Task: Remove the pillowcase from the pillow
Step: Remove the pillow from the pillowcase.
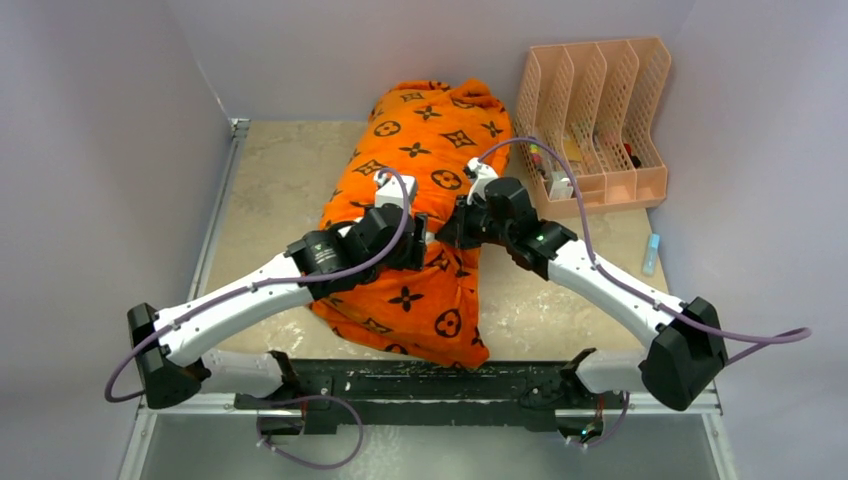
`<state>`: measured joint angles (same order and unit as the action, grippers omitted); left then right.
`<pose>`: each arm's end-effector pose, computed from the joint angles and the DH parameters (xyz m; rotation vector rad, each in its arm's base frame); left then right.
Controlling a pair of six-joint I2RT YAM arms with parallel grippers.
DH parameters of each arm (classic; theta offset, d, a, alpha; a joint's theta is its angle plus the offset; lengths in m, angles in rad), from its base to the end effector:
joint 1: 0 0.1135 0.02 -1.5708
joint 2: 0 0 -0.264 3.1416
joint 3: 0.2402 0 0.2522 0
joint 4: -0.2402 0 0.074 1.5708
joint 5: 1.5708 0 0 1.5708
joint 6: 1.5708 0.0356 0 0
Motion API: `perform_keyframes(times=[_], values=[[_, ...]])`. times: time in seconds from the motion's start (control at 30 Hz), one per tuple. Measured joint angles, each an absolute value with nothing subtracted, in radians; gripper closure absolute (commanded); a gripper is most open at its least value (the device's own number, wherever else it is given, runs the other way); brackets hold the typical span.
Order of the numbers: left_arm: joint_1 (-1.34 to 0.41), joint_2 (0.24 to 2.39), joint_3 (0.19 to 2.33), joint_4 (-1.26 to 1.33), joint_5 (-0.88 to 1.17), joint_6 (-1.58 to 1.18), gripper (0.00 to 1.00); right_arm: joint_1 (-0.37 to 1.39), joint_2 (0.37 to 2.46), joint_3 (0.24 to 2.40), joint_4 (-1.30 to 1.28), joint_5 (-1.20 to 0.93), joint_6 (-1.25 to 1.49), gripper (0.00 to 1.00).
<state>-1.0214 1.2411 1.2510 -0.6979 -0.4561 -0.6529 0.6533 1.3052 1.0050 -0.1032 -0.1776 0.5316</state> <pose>0.1495 -0.2142 0.3584 0.1657 2.2040 -0.4296 0.2366 0.1890 0.3103 -0.2496 2.0776 0.9247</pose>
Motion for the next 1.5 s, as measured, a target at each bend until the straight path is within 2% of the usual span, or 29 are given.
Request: perform_keyframes(times=[0.1,0.27,0.33,0.4,0.57,0.6,0.7,0.77,0.8,0.83,0.9,0.93,0.97,1.1,1.2,1.3,1.5], values=[[-1.021,1.284,1.251,-0.707,-0.453,-0.639,0.45,0.648,1.299,0.999,-0.094,-0.186,0.542,1.0],[-1.02,1.355,1.214,-0.694,-0.371,-0.633,0.79,0.635,1.298,0.999,-0.093,-0.197,0.55,1.0],[-1.015,1.34,1.185,-0.659,-0.319,-0.635,0.87,0.633,1.304,1.006,-0.109,-0.18,0.55,1.0],[-1.008,1.303,1.141,-0.609,-0.247,-0.636,1.0,0.632,1.323,1.024,-0.135,-0.167,0.55,1.0],[-0.996,1.266,1.028,-0.48,-0.09,-0.635,1.0,0.631,1.37,1.056,-0.179,-0.138,0.542,1.0],[-0.999,1.267,1.011,-0.462,-0.081,-0.636,1.0,0.631,1.373,1.056,-0.191,-0.129,0.534,0.93],[-1.011,1.262,0.985,-0.435,-0.086,-0.643,1.0,0.63,1.375,1.056,-0.2,-0.135,0.479,0.62],[-1.019,1.247,0.984,-0.443,-0.109,-0.65,1.0,0.628,1.378,1.067,-0.2,-0.17,0.428,0.51],[-1.023,1.239,0.984,-0.447,-0.117,-0.653,1.0,0.627,1.382,1.077,-0.2,-0.182,0.4,0.51],[-1.024,1.23,0.984,-0.45,-0.123,-0.656,1.0,0.629,1.386,1.089,-0.2,-0.197,0.368,0.6],[-1.026,1.223,0.984,-0.451,-0.126,-0.662,1.0,0.64,1.39,1.106,-0.2,-0.199,0.307,0.86],[-1.027,1.223,0.984,-0.45,-0.125,-0.662,1.0,0.646,1.392,1.113,-0.205,-0.181,0.286,0.96],[-1.028,1.227,0.984,-0.449,-0.119,-0.662,1.0,0.652,1.399,1.126,-0.217,-0.138,0.278,1.0],[-1.054,1.261,0.985,-0.437,-0.116,-0.662,1.0,0.664,1.456,1.199,-0.308,0.033,0.288,1.0],[-1.118,1.281,0.969,-0.416,-0.142,-0.673,1.0,0.615,1.518,1.276,-0.387,0.087,0.314,1.0],[-1.184,1.273,0.909,-0.35,-0.167,-0.719,1.0,0.538,1.57,1.328,-0.446,0.08,0.355,1.0],[-1.279,1.256,0.775,-0.182,-0.285,-0.859,1.0,0.439,1.649,1.342,-0.515,-0.071,0.447,1.0]])
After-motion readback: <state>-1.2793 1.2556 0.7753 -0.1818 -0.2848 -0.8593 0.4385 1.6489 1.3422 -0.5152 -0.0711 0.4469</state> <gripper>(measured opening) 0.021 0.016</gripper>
